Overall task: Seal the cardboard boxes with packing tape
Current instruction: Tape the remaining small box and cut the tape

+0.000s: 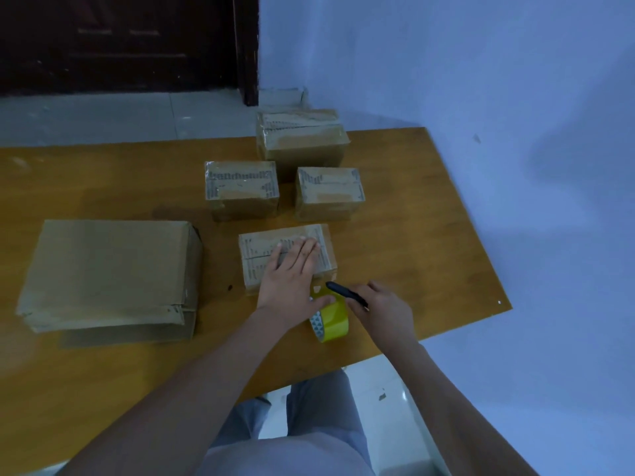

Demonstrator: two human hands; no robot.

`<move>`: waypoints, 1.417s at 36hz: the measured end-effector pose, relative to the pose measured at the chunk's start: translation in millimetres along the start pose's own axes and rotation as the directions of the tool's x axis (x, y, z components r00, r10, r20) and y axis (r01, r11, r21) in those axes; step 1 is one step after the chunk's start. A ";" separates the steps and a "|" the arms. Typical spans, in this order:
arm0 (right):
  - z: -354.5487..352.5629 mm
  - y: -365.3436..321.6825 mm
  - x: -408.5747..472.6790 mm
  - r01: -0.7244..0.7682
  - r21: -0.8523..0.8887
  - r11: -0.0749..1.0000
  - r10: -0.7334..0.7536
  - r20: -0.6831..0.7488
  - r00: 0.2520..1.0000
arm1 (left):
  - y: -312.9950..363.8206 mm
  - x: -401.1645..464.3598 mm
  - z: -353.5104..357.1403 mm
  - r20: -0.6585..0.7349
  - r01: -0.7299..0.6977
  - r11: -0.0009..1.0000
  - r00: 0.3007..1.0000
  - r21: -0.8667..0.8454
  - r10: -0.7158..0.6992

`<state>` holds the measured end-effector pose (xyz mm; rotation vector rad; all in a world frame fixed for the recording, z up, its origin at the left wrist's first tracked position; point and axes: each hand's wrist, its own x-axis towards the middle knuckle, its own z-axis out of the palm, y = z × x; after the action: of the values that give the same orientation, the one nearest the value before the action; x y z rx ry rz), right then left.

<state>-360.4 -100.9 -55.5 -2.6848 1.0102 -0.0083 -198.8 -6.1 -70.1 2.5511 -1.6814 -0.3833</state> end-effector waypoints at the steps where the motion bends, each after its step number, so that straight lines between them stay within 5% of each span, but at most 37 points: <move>1: 0.1 1.0 -0.4 -0.023 0.004 1.000 0.023 0.004 1.000 | 0.1 -0.1 -0.2 0.001 0.000 1.000 1.000 0.001 0.000; 8: 11.7 33.7 5.8 -0.393 0.006 0.919 0.392 0.067 0.917 | 0.0 0.6 -0.1 0.015 -0.002 1.000 1.000 0.006 0.002; 16: 60.5 35.7 24.5 -0.538 0.163 0.827 0.525 0.116 0.843 | 0.1 0.9 0.9 0.017 -0.002 1.000 1.000 0.030 0.002; 20: 65.3 28.3 28.1 -0.545 0.183 0.819 0.541 0.076 0.838 | -0.2 0.6 1.6 0.015 0.000 0.999 1.000 0.042 0.000; 23: 57.3 20.6 27.7 -0.469 0.377 0.799 0.480 0.070 0.874 | 0.2 1.3 1.9 0.018 -0.001 0.999 1.000 0.040 0.001; 28: 42.2 -2.4 14.7 -0.356 0.798 0.486 0.265 0.253 0.930 | 0.3 1.0 1.6 0.012 -0.010 0.999 1.000 0.035 0.009; 34: 37.4 -13.8 15.8 -0.410 0.863 0.296 0.222 0.356 0.908 | 0.9 0.4 2.3 0.010 -0.013 1.000 1.000 0.024 0.012; 51: 13.6 -17.6 15.1 -0.425 0.756 0.497 0.210 0.370 0.905 | 6.8 6.4 2.8 -0.109 0.096 0.983 0.988 -0.156 -0.114</move>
<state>-336.3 -94.6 -65.5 -1.5542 1.0569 -0.0770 -203.1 -14.4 -72.6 2.5060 -1.4259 -0.3445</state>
